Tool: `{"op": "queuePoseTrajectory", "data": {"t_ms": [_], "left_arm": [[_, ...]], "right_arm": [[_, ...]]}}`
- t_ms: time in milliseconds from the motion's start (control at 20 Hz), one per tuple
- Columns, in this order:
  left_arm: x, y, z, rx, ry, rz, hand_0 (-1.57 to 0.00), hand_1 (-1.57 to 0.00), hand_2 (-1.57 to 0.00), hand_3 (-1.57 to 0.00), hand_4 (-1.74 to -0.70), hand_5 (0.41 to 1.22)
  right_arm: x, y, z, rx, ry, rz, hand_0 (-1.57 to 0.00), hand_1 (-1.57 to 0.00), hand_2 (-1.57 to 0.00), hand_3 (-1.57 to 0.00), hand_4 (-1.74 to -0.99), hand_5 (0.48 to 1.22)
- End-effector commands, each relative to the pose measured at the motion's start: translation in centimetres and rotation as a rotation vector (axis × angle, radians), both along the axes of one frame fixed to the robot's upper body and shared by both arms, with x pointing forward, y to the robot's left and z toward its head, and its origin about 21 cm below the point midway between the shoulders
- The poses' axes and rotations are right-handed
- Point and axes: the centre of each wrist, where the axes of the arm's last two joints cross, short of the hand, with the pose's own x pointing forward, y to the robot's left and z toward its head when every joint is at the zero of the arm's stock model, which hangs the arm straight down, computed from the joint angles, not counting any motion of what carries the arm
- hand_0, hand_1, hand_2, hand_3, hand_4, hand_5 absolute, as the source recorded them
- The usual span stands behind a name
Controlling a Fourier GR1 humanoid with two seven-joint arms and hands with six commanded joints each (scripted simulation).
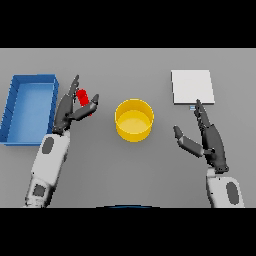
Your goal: Pick up the red beaker and tilt it to pour out 1 green nut into yellow bowl. Pick up the yellow bowl and place it on the metallic measuring scale.
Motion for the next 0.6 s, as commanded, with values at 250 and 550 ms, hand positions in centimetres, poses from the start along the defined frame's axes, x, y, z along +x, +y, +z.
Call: {"op": "queuePoseTrajectory", "data": {"t_ms": [250, 550], "left_arm": [[1.1, -1.0, -1.0, -0.047, -0.022, 0.019, -0.15, -0.15, -0.18, -0.13, -1.36, 0.747], [1.7, -2.2, -1.1, -0.097, -0.04, 0.055, -1.17, -1.16, -1.15, -1.08, -1.53, 1.043]], "right_arm": [[0.1, 0.0, 0.0, 0.012, 0.01, -0.015, 0.0, 0.0, 0.0, 0.0, -1.298, 0.646], [0.3, 0.3, 0.4, 0.01, 0.009, -0.014, 0.0, 0.0, 0.0, 0.0, -1.291, 0.649]]}}
